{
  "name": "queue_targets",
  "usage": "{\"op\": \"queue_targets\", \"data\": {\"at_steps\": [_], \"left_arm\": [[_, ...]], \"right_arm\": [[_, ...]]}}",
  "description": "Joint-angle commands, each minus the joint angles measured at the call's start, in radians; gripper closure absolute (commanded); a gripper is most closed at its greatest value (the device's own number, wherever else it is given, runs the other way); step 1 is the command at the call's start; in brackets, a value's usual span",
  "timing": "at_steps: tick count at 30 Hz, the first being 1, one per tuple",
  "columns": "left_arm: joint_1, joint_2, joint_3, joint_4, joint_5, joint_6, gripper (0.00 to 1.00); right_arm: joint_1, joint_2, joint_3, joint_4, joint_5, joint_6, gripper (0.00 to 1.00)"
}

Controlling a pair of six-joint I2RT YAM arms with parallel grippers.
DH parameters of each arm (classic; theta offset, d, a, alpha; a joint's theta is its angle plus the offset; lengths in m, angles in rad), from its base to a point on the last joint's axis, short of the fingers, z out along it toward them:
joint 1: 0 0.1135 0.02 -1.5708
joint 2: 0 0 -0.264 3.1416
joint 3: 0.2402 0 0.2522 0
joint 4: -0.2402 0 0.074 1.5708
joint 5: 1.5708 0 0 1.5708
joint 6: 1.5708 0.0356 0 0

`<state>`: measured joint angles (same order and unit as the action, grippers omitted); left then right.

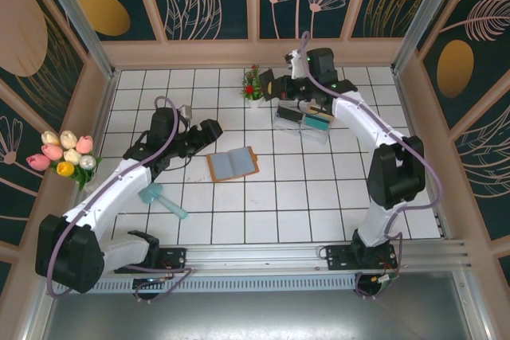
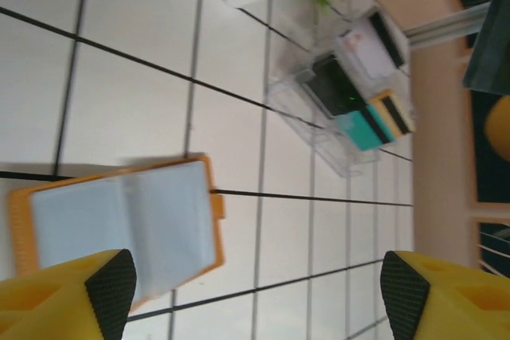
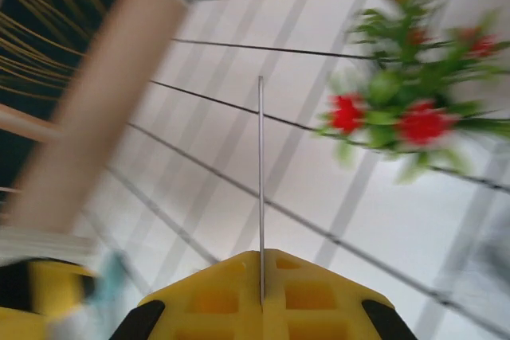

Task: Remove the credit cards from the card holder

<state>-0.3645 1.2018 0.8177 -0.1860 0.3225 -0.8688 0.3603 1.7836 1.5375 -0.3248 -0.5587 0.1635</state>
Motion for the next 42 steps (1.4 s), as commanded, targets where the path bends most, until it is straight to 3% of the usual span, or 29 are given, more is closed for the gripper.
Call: {"op": "queue_targets", "data": {"at_steps": [1, 6, 10, 15, 29, 36, 42], "left_arm": [[0.009, 0.013, 0.006, -0.045, -0.072, 0.056, 0.13], [0.009, -0.002, -0.006, -0.059, -0.115, 0.067, 0.02], [0.009, -0.046, 0.000, -0.112, -0.234, 0.053, 0.02], [0.009, -0.046, 0.006, -0.142, -0.268, 0.060, 0.02], [0.009, 0.017, -0.033, -0.074, -0.187, 0.068, 0.01], [0.009, 0.034, -0.054, -0.035, -0.154, 0.066, 0.02], [0.008, 0.048, -0.067, -0.022, -0.140, 0.067, 0.02]], "right_arm": [[-0.009, 0.021, 0.035, -0.275, 0.164, -0.409, 1.00], [-0.009, 0.040, 0.103, -0.309, 0.175, -0.643, 1.00], [0.003, 0.076, 0.169, -0.401, 0.243, -0.793, 1.00], [0.014, 0.129, 0.174, -0.459, 0.338, -0.925, 1.00], [0.036, 0.224, 0.122, -0.390, 0.455, -1.004, 1.00], [0.030, 0.232, 0.039, -0.254, 0.565, -1.035, 1.00], [0.030, 0.221, -0.006, -0.180, 0.581, -1.065, 1.00]]}}
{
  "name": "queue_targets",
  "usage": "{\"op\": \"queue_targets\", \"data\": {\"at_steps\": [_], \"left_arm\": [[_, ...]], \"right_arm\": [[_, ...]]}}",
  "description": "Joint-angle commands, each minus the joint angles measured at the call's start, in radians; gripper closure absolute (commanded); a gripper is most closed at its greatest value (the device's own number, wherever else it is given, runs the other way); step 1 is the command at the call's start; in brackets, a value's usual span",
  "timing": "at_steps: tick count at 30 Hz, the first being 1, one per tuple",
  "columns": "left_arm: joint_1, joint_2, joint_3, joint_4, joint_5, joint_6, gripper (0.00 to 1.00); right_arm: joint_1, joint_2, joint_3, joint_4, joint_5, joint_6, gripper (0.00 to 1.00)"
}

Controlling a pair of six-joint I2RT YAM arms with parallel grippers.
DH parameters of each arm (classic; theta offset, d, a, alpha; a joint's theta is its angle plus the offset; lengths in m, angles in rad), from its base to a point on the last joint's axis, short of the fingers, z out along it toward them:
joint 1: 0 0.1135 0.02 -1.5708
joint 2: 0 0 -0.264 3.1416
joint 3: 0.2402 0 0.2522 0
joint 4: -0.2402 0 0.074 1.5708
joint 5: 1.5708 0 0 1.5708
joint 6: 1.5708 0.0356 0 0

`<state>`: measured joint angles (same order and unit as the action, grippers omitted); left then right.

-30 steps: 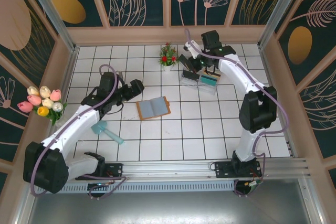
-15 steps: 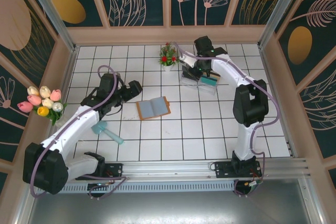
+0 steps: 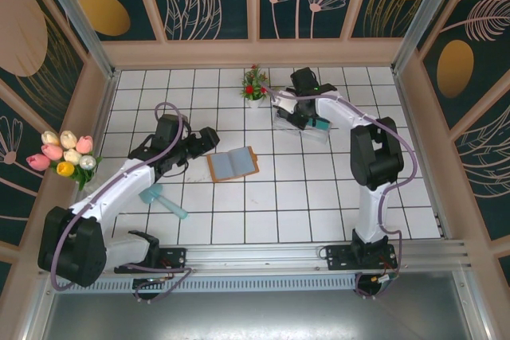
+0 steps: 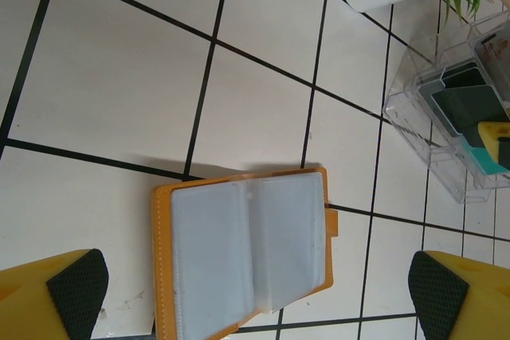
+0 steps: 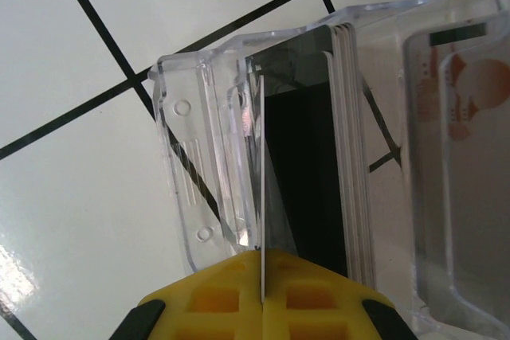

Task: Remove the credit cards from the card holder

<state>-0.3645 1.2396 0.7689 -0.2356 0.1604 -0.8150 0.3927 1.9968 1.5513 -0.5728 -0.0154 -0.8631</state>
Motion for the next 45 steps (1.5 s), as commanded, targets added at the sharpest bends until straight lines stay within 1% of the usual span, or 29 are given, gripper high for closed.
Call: {"op": "queue_targets", "data": {"at_steps": [1, 3, 4, 7, 23, 41, 45], "left_arm": [[0.009, 0.012, -0.020, 0.031, 0.024, 0.010, 0.01], [0.009, 0.014, -0.025, 0.036, 0.028, 0.008, 0.02], [0.009, 0.015, -0.027, 0.036, 0.030, 0.009, 0.02], [0.009, 0.016, -0.031, 0.039, 0.033, 0.008, 0.01], [0.009, 0.045, -0.032, 0.050, 0.052, 0.013, 0.01], [0.008, 0.066, -0.036, 0.060, 0.064, 0.010, 0.02], [0.009, 0.070, -0.036, 0.064, 0.066, 0.008, 0.01]], "right_arm": [[-0.003, 0.007, -0.018, 0.073, 0.036, -0.039, 1.00], [-0.001, 0.003, -0.006, 0.070, 0.035, -0.035, 1.00], [-0.001, -0.004, -0.004, 0.071, 0.005, -0.033, 1.00], [0.000, -0.032, 0.007, 0.071, -0.030, -0.033, 1.00], [-0.002, 0.002, 0.082, -0.004, -0.011, -0.089, 1.00], [-0.021, 0.047, 0.055, -0.017, -0.041, -0.085, 1.00], [-0.023, 0.046, 0.056, 0.005, -0.043, -0.059, 0.96]]}}
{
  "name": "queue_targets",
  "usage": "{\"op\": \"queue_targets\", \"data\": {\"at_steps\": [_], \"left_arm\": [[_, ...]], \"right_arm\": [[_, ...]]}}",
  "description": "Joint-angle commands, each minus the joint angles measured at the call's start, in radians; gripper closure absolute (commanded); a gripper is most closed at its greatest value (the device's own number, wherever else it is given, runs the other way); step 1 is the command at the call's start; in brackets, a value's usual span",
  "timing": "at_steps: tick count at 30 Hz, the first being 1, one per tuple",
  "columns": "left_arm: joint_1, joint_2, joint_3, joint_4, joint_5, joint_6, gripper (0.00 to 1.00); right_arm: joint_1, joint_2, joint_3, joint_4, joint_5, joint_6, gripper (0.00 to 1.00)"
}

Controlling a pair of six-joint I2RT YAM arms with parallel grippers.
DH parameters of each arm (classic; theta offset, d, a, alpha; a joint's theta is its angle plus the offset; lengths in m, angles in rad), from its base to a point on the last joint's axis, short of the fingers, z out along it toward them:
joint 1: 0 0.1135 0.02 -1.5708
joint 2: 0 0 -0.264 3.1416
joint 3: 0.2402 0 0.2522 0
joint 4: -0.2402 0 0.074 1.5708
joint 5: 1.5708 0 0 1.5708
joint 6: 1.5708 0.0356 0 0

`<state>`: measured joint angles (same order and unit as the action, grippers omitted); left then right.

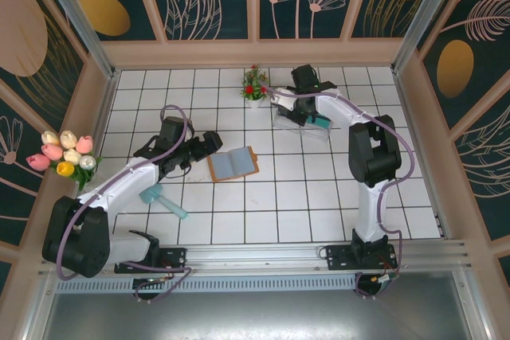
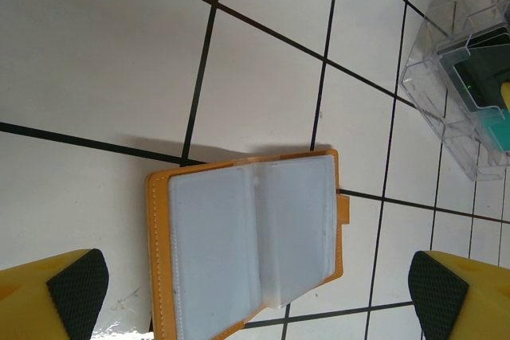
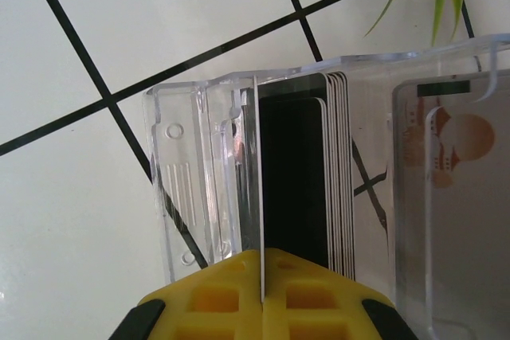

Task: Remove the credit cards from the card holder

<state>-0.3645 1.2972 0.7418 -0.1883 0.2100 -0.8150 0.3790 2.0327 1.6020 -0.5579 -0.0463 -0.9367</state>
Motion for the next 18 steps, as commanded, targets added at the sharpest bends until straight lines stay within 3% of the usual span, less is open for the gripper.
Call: {"op": "queue_targets", "data": {"at_steps": [1, 8, 14, 18], "left_arm": [[0.009, 0.012, -0.008, 0.016, 0.017, 0.007, 0.02], [0.009, 0.012, -0.005, 0.012, 0.017, 0.013, 0.01], [0.009, 0.013, -0.004, 0.010, 0.014, 0.011, 0.02], [0.008, 0.010, -0.014, 0.010, 0.014, 0.007, 0.01]], "right_arm": [[-0.009, 0.009, 0.008, -0.008, -0.009, 0.023, 0.95], [-0.020, -0.022, 0.030, 0.009, 0.003, 0.070, 0.79], [-0.034, -0.066, 0.041, 0.022, 0.048, 0.091, 0.79], [-0.036, -0.146, 0.026, 0.017, -0.030, 0.135, 0.79]]}}
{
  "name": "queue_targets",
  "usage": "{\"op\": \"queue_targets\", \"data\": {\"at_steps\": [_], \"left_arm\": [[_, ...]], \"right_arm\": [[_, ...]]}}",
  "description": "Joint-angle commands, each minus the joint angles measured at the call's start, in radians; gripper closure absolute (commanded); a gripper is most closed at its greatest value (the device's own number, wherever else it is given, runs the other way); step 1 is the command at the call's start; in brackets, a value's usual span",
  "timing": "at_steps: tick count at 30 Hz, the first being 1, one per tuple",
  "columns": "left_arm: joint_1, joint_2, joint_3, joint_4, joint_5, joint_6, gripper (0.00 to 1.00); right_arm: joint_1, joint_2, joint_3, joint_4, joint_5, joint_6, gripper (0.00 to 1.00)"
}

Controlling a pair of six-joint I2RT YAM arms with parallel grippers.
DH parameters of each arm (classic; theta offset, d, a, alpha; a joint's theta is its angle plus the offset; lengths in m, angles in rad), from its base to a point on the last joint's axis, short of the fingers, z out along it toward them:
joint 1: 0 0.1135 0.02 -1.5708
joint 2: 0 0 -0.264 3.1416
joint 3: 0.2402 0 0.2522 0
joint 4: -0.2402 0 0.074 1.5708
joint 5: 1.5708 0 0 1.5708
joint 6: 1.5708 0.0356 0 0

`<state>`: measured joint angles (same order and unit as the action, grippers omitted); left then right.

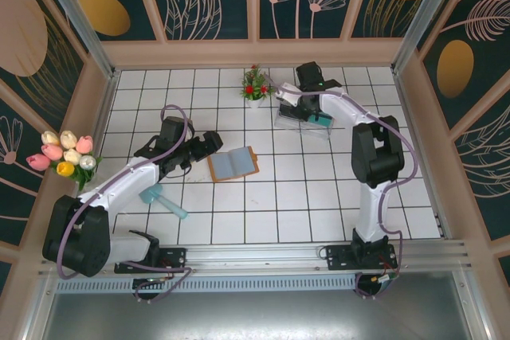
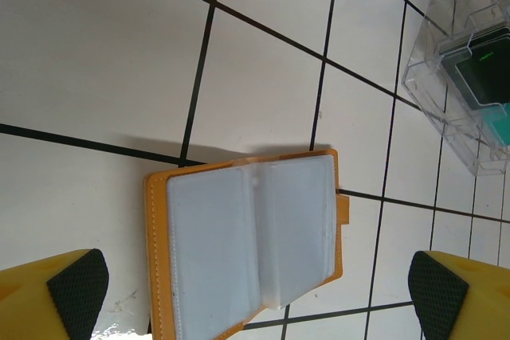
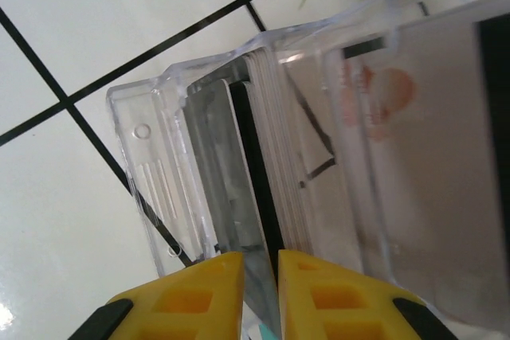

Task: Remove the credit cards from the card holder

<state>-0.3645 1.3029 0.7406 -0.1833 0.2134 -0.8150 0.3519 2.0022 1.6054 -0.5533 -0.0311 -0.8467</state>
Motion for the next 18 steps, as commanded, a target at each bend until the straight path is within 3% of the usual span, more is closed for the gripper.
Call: {"op": "queue_targets", "data": {"at_steps": [1, 6, 10, 15, 18], "left_arm": [[0.009, 0.002, -0.017, 0.006, 0.010, 0.005, 0.02], [0.009, -0.005, -0.045, 0.004, -0.004, -0.009, 0.02], [0.009, -0.010, -0.063, -0.012, -0.041, -0.029, 0.04], [0.008, 0.017, -0.090, 0.001, -0.020, -0.046, 0.21], [0.009, 0.037, -0.109, 0.030, -0.003, -0.045, 0.32]], "right_arm": [[-0.010, -0.138, 0.013, 0.012, -0.076, 0.060, 0.78], [0.004, -0.276, -0.083, 0.056, -0.218, 0.199, 0.70], [0.074, -0.377, -0.208, 0.179, -0.233, 0.422, 0.68], [0.189, -0.454, -0.383, 0.389, -0.158, 0.790, 0.69], [0.239, -0.439, -0.427, 0.432, -0.250, 1.036, 0.66]]}}
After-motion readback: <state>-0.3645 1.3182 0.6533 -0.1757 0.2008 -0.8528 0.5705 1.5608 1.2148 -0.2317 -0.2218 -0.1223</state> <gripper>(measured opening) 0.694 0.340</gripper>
